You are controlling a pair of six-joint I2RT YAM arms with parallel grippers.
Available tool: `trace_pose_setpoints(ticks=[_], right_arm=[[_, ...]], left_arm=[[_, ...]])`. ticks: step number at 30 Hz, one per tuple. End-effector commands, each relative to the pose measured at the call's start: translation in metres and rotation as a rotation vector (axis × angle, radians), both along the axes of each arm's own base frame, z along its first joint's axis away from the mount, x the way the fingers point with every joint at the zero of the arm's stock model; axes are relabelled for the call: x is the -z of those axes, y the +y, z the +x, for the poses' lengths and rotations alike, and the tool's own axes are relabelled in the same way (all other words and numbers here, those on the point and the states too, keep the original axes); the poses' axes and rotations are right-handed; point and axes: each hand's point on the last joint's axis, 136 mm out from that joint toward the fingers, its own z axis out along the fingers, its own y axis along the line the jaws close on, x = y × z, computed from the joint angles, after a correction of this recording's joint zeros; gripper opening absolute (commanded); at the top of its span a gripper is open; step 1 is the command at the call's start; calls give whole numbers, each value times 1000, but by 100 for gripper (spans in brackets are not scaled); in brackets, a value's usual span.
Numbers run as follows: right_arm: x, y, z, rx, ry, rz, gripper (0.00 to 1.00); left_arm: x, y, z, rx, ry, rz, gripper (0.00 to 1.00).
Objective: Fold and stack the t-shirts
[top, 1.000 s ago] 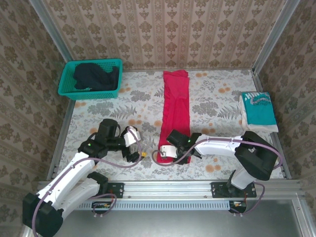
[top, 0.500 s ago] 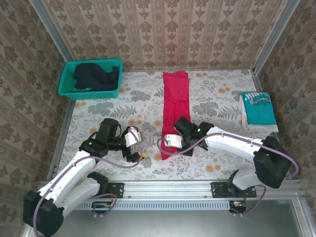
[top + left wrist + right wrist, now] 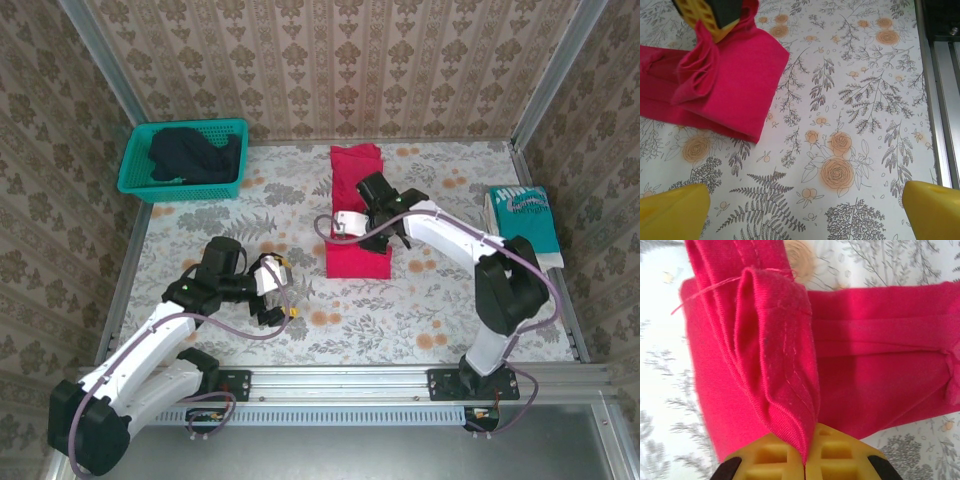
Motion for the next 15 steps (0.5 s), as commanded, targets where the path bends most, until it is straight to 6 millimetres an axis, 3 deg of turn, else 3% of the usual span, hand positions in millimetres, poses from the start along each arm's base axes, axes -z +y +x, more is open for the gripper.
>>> trace_pose_setpoints(ticks=[1,8,15], right_arm=[[0,-5,28,-30,-51,-34,0],[7,-6,65,-33,-77,-42,0],[1,-8,88,-21,-108,-24,0]], left_arm=[[-1,-1,2,17,-32,-8,100],[5,2,5,5,-37,9,100],[9,3,5,-1,-31,14,100]])
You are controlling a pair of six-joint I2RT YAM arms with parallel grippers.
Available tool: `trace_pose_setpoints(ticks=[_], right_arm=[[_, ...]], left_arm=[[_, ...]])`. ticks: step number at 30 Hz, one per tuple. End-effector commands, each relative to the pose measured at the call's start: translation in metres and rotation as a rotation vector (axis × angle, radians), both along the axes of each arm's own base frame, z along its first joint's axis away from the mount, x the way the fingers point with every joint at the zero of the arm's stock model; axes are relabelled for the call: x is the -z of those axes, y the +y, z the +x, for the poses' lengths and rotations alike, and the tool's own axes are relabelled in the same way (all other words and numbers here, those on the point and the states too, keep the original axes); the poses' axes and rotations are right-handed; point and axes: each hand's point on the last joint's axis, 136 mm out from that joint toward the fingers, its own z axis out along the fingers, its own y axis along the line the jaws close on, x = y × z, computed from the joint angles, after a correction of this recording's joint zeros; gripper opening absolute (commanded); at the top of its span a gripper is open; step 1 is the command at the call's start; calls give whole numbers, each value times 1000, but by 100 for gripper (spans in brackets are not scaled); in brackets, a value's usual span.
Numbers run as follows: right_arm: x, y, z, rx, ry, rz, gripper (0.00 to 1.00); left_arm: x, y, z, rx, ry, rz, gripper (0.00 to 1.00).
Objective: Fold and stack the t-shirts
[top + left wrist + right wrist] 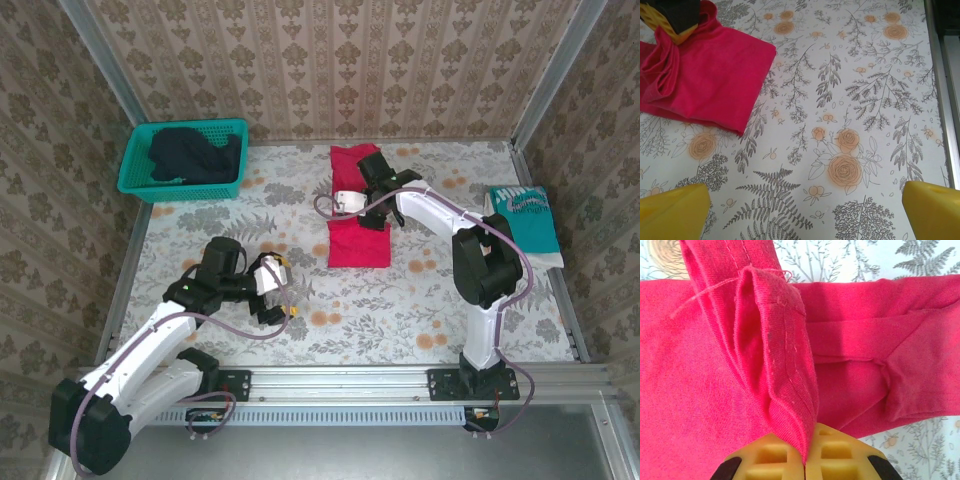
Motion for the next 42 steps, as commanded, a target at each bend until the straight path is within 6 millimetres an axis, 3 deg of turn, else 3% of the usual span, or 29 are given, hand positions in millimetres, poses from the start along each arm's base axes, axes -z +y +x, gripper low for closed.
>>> trace_pose_setpoints(ticks=[1,20,21,25,28,31,34,38,42], right_arm=[[-8,1,17,-14,-41,5,0],[23,-5,45,21,-47,-12,2],[21,-7,49,31,-63,-14,11],[-1,-11,69,94,-190,4,63],[-21,-16,71,134,-264,27,76],[-35,-11,55,117,-275,80,77],[-35,3,17,36,-203,143,77],[-15,19,-41,-75,-74,142,75],[11,25,-74,-89,11,92,69]], left_arm=[[5,2,1,6,-11,5,100],[4,2,1,2,-1,8,100],[5,2,1,3,0,8,100],[2,1,1,3,3,1,100],[1,1,1,2,3,-2,100],[1,1,1,4,1,-3,100],[1,1,0,6,2,-4,100],[3,1,0,7,0,-3,100],[2,0,0,13,-3,-11,100]])
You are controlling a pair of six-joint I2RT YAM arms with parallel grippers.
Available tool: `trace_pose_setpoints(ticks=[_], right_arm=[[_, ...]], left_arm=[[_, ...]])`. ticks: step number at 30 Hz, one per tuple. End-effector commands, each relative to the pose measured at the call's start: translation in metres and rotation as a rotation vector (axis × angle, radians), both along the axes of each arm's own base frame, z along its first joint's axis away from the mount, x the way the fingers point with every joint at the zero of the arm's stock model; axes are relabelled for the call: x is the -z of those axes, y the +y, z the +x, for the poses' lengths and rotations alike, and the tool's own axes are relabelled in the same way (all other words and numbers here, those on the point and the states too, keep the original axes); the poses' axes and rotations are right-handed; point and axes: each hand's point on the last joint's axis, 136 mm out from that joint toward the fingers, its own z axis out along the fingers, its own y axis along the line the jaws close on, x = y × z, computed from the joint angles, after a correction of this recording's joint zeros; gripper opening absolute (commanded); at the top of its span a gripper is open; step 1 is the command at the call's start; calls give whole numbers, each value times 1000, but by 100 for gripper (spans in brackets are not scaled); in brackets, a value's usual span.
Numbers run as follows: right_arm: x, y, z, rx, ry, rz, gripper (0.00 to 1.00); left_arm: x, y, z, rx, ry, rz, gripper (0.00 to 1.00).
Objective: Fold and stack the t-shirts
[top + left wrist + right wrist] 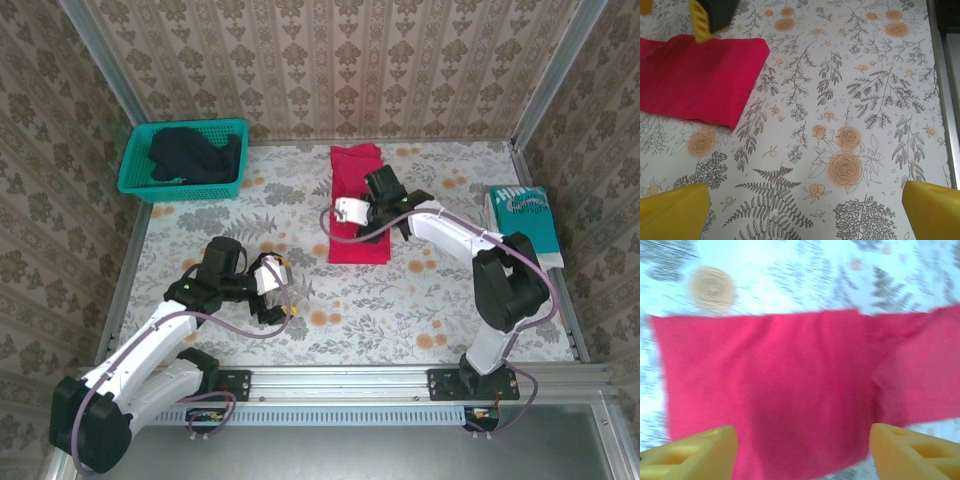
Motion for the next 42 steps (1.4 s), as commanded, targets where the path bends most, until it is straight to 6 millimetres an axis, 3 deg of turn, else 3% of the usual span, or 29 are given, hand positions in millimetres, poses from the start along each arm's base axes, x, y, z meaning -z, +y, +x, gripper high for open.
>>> trace_pose_setpoints(ticks=[1,10,25,27,29,31,36,42], right_arm=[[32,3,-37,-30,133,-28,68],[66,3,-44,-31,209,-63,64],[102,0,-50,-32,290,-107,64],[104,-2,-49,-24,291,-118,54],[107,-3,-48,-18,289,-128,33],[109,-6,-47,-13,288,-142,21],[100,-9,-49,2,276,-135,0],[69,-4,-76,17,308,-46,0]], left_arm=[[-1,0,-2,20,-9,-17,100],[-4,-1,-5,31,-4,-35,100],[-7,-2,-4,19,-8,-54,100],[-7,-2,-3,18,-9,-55,100],[-7,-2,-3,18,-10,-55,100],[-7,-2,-3,15,-6,-55,100],[-21,-5,16,-123,75,-133,100],[-42,9,84,-656,353,-238,100]])
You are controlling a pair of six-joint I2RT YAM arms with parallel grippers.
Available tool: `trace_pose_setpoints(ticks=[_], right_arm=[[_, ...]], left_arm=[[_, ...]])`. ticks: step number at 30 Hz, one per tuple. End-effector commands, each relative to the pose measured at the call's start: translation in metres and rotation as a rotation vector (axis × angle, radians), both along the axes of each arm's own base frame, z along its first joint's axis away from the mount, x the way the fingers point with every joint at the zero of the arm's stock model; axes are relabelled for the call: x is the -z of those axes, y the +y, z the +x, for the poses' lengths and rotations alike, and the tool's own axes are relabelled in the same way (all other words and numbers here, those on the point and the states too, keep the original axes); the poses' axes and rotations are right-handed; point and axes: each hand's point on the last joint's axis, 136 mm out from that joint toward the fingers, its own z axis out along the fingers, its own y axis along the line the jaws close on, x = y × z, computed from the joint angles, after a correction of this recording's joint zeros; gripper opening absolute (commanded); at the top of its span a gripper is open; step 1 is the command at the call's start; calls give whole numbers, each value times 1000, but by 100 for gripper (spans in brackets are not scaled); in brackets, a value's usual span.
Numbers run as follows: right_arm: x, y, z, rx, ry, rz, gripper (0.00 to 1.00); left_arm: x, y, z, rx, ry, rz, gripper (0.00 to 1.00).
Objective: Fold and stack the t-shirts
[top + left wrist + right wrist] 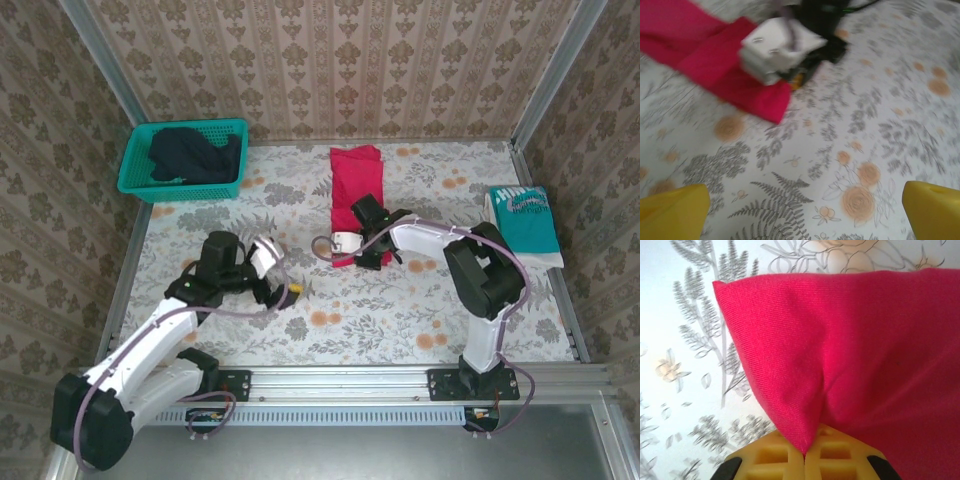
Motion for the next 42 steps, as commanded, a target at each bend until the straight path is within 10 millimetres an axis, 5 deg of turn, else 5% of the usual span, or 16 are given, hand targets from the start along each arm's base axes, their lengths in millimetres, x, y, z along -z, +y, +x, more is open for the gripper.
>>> trace_pose_setpoints(ticks=[1,4,15,26,42], right_arm=[[-19,-1,-34,17,66,40,0],[-31,-1,-49,29,64,71,0],[-73,-15,-106,44,93,111,0],[-85,-18,-113,57,58,133,0],[-75,-22,-111,73,56,126,0]], left_arm=[[-28,12,52,-395,171,-136,100],[-19,19,80,-598,289,-157,100],[32,-31,153,-723,629,-164,96],[81,-105,210,-664,695,-145,62],[126,-145,220,-606,856,-192,28]])
